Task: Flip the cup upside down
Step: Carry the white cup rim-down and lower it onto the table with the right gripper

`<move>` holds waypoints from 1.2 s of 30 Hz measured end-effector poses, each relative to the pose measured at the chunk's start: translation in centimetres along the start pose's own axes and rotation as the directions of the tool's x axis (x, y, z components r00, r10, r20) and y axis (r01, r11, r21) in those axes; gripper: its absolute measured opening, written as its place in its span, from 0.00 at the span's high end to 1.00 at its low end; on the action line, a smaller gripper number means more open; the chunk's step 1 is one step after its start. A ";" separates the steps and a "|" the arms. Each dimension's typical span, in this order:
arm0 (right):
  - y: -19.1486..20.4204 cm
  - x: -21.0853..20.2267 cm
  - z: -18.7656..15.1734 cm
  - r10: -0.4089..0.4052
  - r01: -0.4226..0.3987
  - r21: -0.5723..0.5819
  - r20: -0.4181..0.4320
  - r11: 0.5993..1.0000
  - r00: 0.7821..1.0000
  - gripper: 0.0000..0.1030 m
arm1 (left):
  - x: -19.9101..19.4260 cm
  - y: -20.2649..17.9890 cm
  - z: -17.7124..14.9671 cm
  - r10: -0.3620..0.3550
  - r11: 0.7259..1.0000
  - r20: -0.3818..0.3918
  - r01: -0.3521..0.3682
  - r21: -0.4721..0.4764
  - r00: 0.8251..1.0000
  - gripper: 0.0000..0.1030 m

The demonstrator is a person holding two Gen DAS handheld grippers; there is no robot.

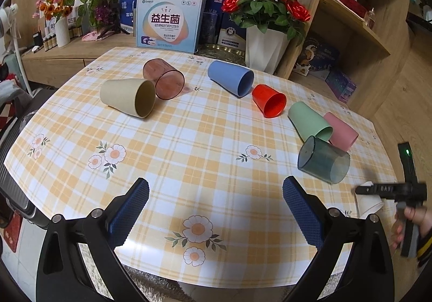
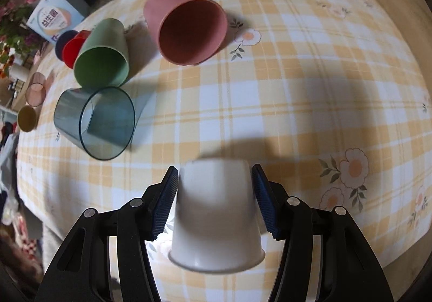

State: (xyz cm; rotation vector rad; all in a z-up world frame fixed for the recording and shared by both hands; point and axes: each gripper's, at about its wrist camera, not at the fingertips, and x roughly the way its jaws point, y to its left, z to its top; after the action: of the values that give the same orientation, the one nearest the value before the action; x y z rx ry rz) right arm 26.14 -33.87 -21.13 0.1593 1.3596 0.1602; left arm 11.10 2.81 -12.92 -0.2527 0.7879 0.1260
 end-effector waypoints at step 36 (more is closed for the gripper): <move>2.0 -3.8 -5.1 -0.035 0.084 -0.091 0.441 0.992 0.897 0.51 | 2.1 -2.6 -0.1 -0.031 0.994 -0.049 0.036 0.101 0.998 0.06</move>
State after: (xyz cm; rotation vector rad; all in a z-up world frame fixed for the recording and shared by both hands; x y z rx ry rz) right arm 20.34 -32.55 -18.05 0.0563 0.8993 0.1360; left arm 13.01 0.36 -14.03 -0.1730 0.8343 0.0481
